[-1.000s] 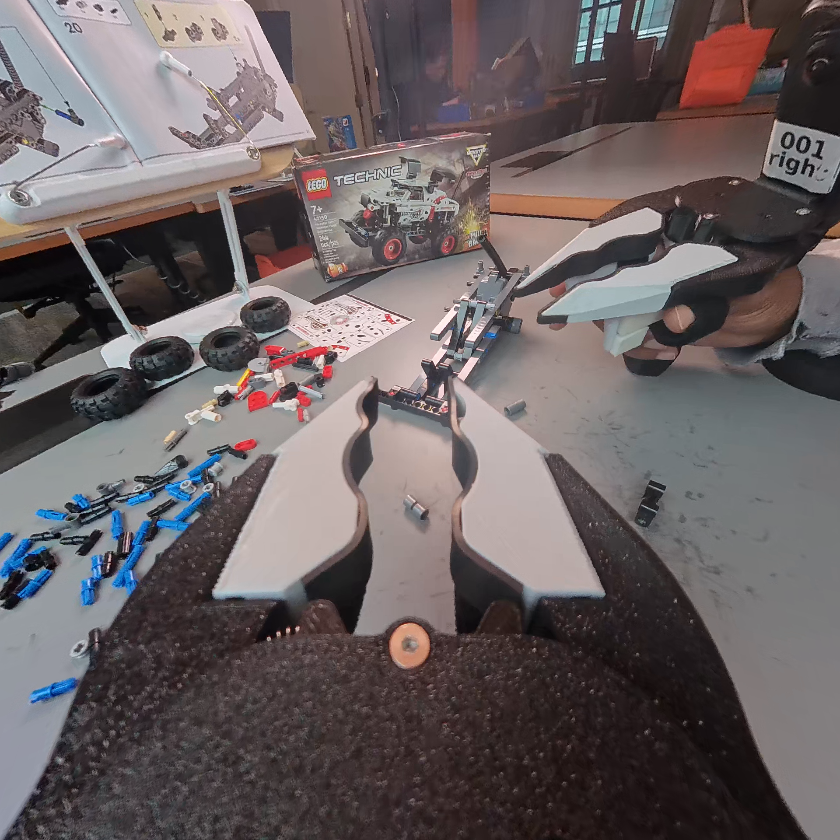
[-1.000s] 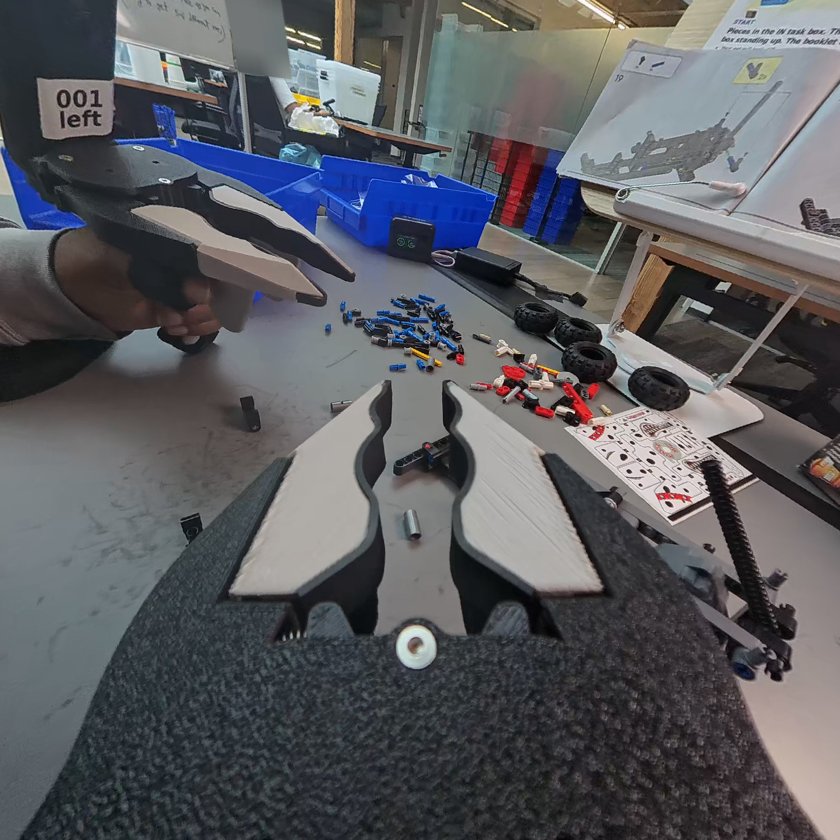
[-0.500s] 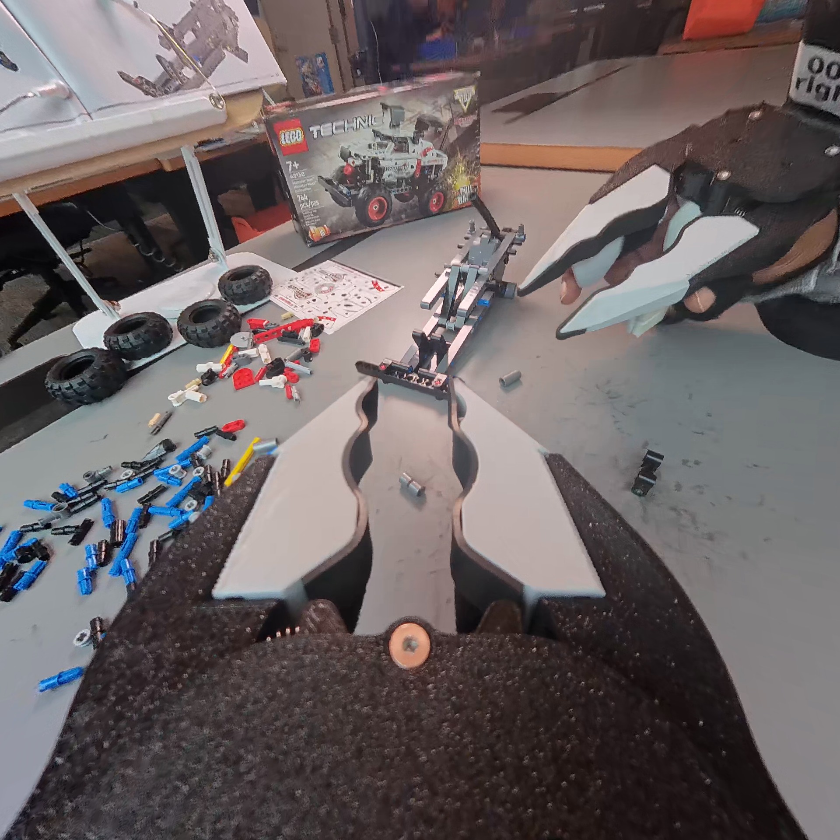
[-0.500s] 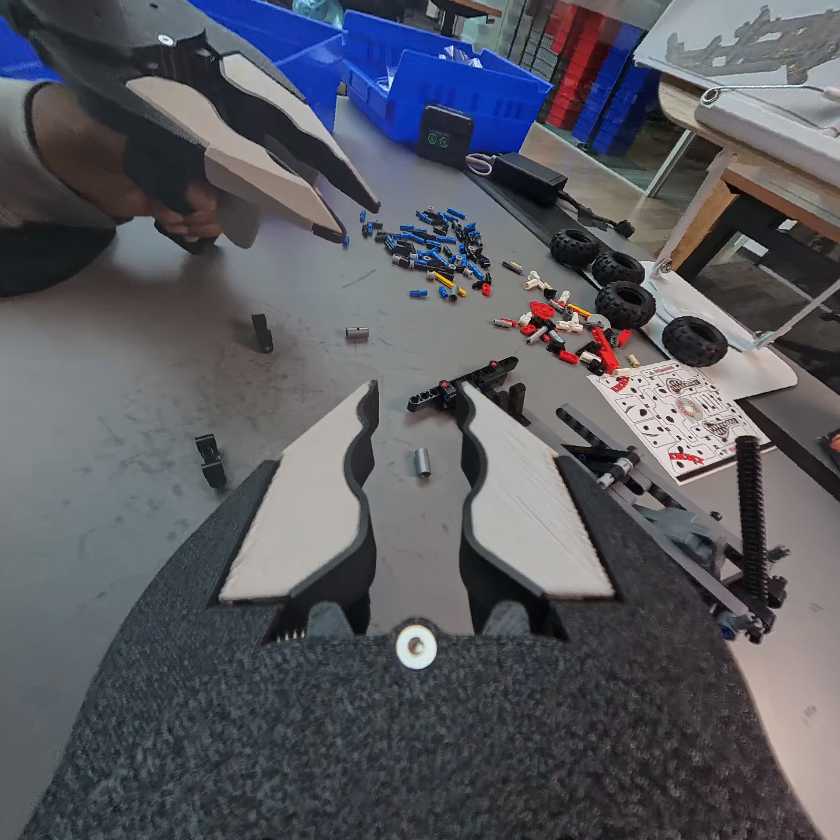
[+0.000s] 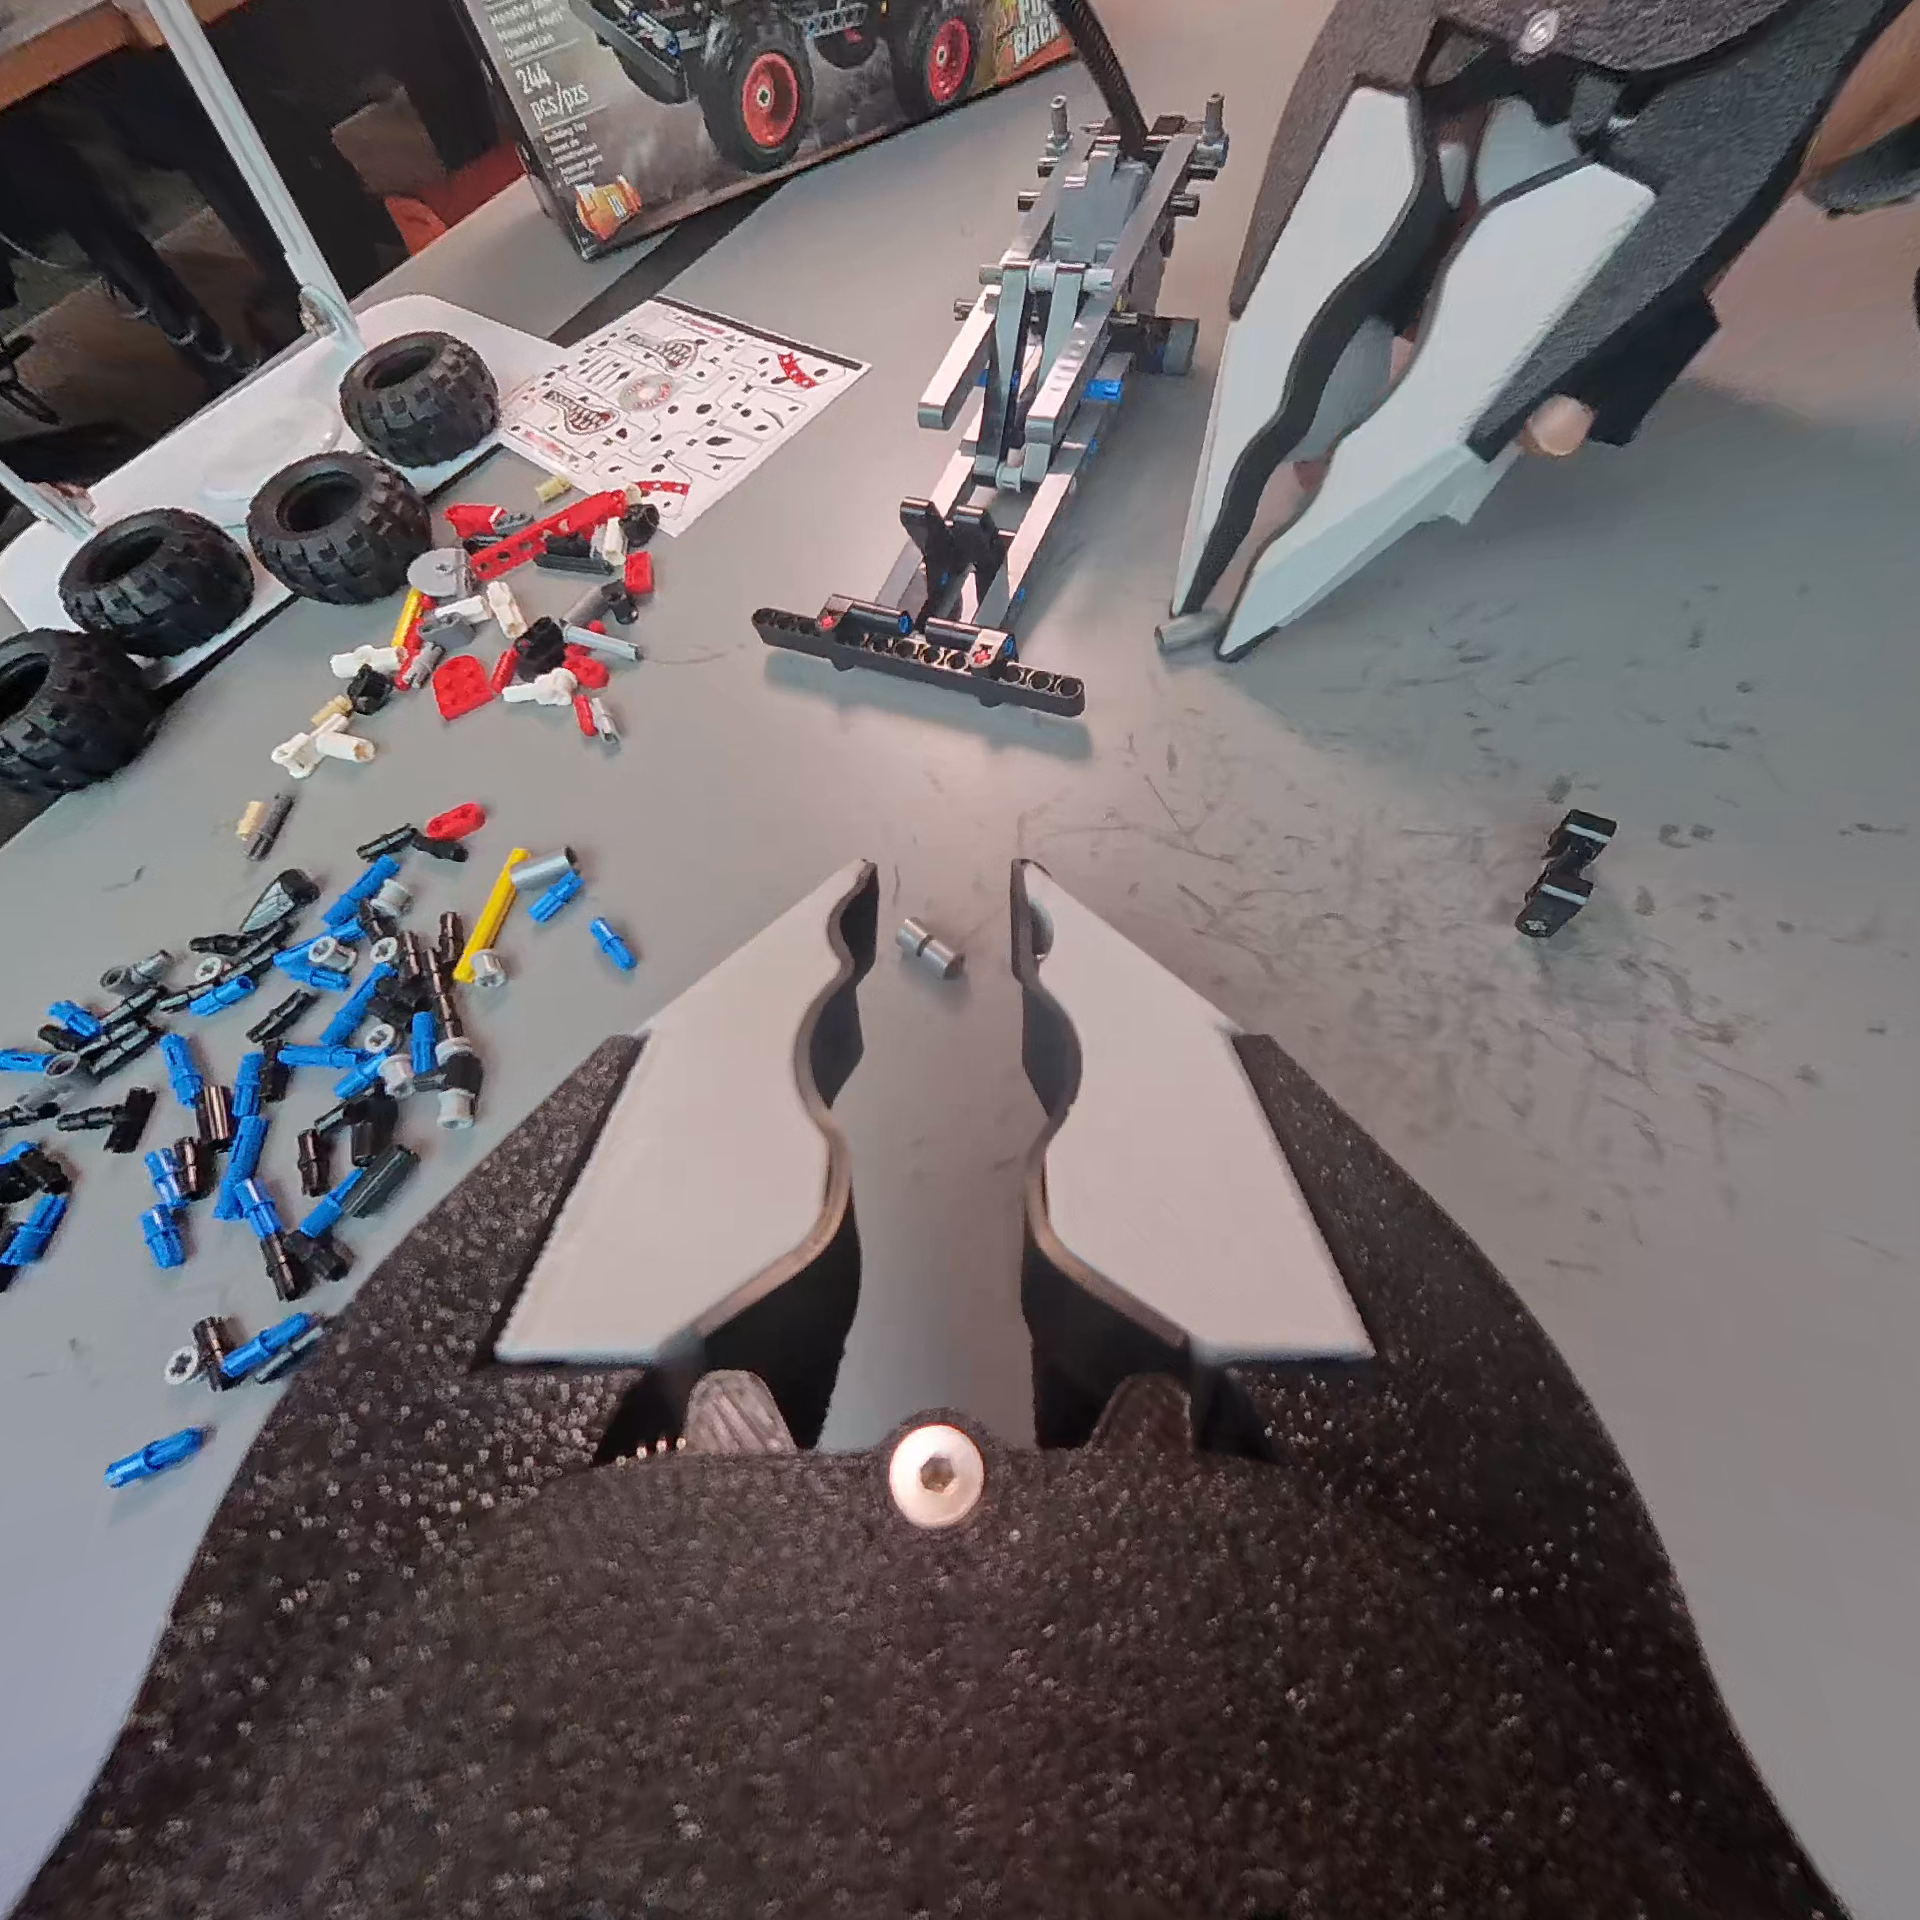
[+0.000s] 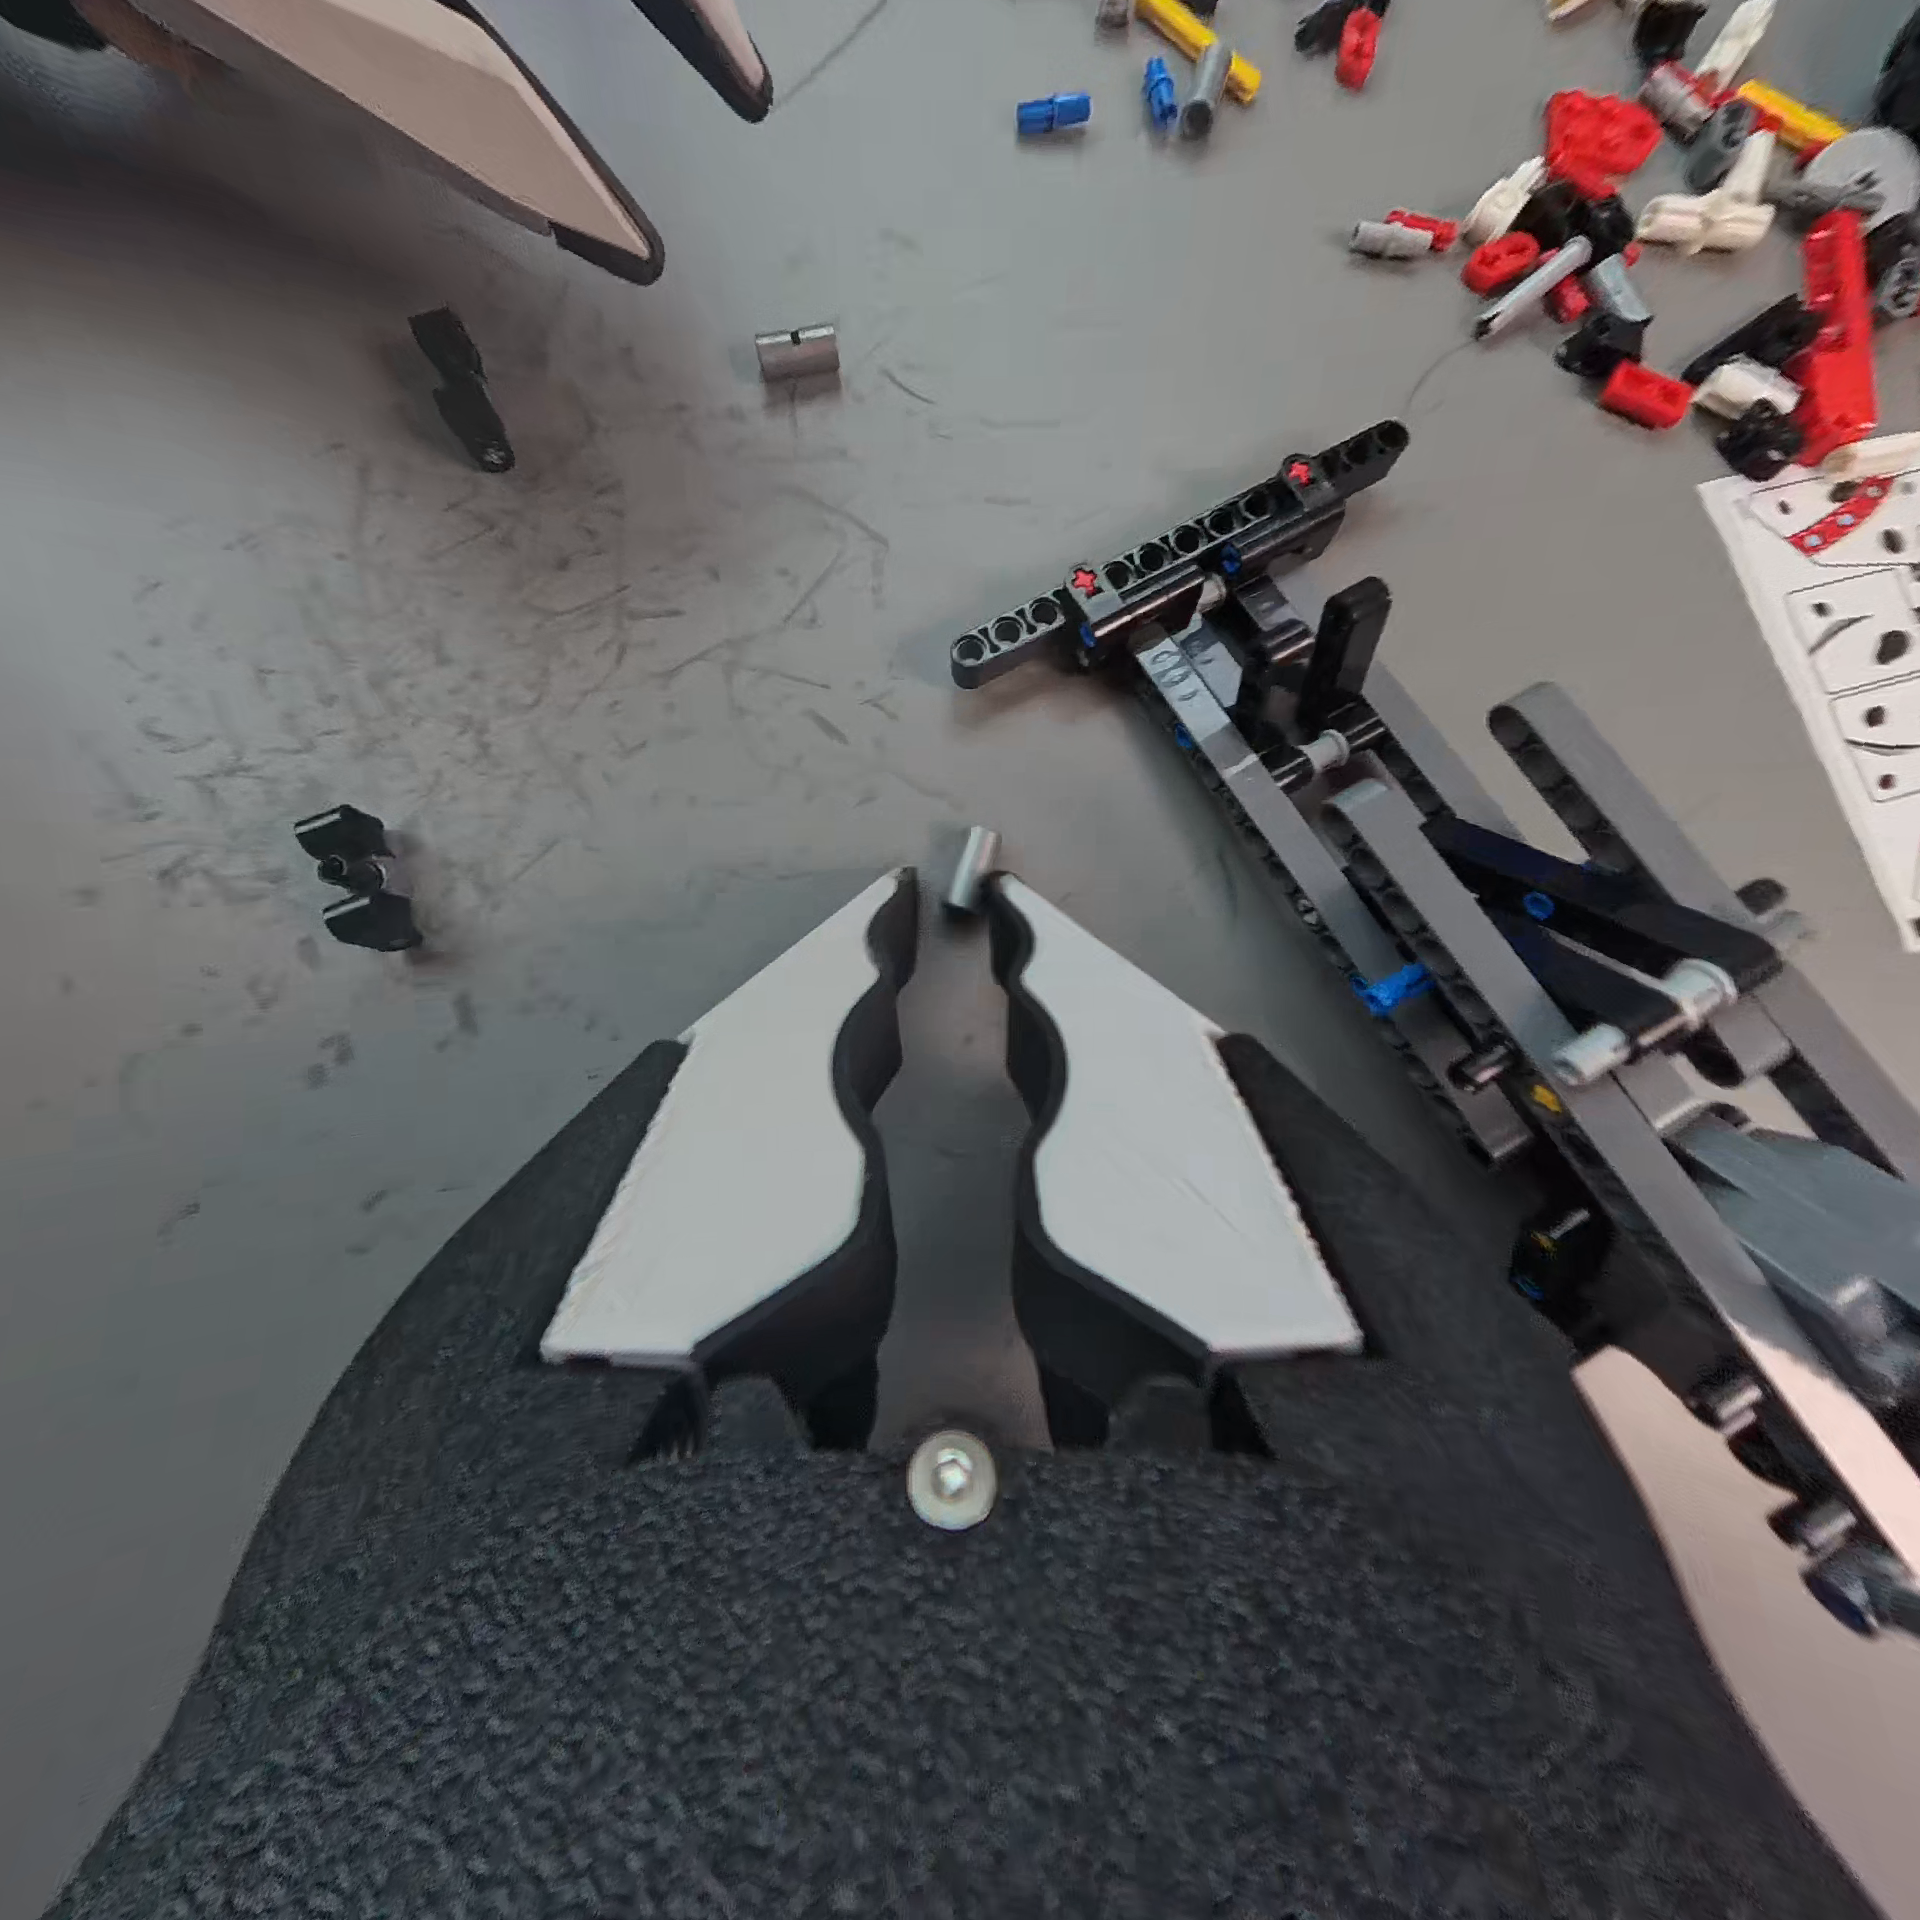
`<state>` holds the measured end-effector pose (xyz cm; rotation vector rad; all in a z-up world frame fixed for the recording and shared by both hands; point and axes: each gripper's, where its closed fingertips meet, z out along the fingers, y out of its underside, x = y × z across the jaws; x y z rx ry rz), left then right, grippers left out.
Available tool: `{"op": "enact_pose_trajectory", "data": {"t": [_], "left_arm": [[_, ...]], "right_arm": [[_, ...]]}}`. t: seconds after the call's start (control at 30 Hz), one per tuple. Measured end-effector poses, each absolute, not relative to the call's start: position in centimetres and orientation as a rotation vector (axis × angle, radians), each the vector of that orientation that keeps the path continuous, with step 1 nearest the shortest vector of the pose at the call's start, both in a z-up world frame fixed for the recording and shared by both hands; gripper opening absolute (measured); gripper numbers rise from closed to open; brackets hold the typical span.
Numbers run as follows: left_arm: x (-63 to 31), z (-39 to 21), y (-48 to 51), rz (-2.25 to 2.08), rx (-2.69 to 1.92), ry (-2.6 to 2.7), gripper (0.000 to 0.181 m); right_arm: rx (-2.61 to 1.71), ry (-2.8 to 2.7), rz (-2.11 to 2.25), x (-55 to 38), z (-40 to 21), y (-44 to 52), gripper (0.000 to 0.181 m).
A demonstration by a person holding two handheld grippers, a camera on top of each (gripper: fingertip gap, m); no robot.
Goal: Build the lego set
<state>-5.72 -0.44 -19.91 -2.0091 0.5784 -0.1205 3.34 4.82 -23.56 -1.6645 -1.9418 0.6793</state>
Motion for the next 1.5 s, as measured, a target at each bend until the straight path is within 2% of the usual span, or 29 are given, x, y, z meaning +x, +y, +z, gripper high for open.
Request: {"op": "enact_pose_trajectory", "data": {"t": [0.1, 0.27, 0.4, 0.53, 0.67, 0.83, 1.1, 1.27, 1.37, 1.43, 1.5], "left_arm": [[-4.8, -19.2, -0.7, -0.149, -1.962, 0.603, 0.026], [0.1, -14.8, -3.3, -0.544, -1.742, 0.661, 0.026], [3.4, -11.1, -6.1, -0.856, -1.540, 0.692, 0.025], [4.3, -10.0, -7.2, -1.000, -1.478, 0.686, 0.022], [4.7, -10.0, -7.7, -1.051, -1.472, 0.700, 0.009], [4.8, -10.6, -7.5, -1.018, -1.515, 0.715, 0.009], [2.9, -14.1, -5.0, -0.727, -1.745, 0.680, 0.009], [3.3, -14.5, -4.8, -0.712, -1.763, 0.676, 0.009], [3.5, -14.6, -4.8, -0.703, -1.757, 0.682, 0.009], [3.7, -14.3, -5.0, -0.712, -1.736, 0.694, 0.009], [4.0, -13.8, -5.4, -0.753, -1.704, 0.703, 0.024]], "right_arm": [[-1.521, -2.041, 0.667, 3.1, -23.1, 3.9, 0.007], [-1.092, -1.761, 1.367, 3.2, -14.9, -2.9, 0.007], [-1.015, -1.614, 1.784, 4.4, -11.4, -6.0, 0.007], [-1.017, -1.583, 1.947, 4.1, -10.7, -7.1, 0.007], [-1.000, -1.623, 1.959, 4.1, -11.1, -8.1, 0.007], [-1.028, -1.659, 1.886, 3.9, -11.9, -7.9, 0.007], [-1.107, -1.747, 1.354, 2.7, -14.7, -4.6, 0.017], [-1.109, -1.801, 1.247, 2.2, -15.8, -5.2, 0.017], [-1.074, -1.793, 1.223, 2.0, -15.7, -5.3, 0.008], [-1.043, -1.800, 1.253, 2.4, -15.3, -5.4, 0.007], [-0.988, -1.769, 1.297, 2.9, -14.5, -5.3, 0.007]]}}
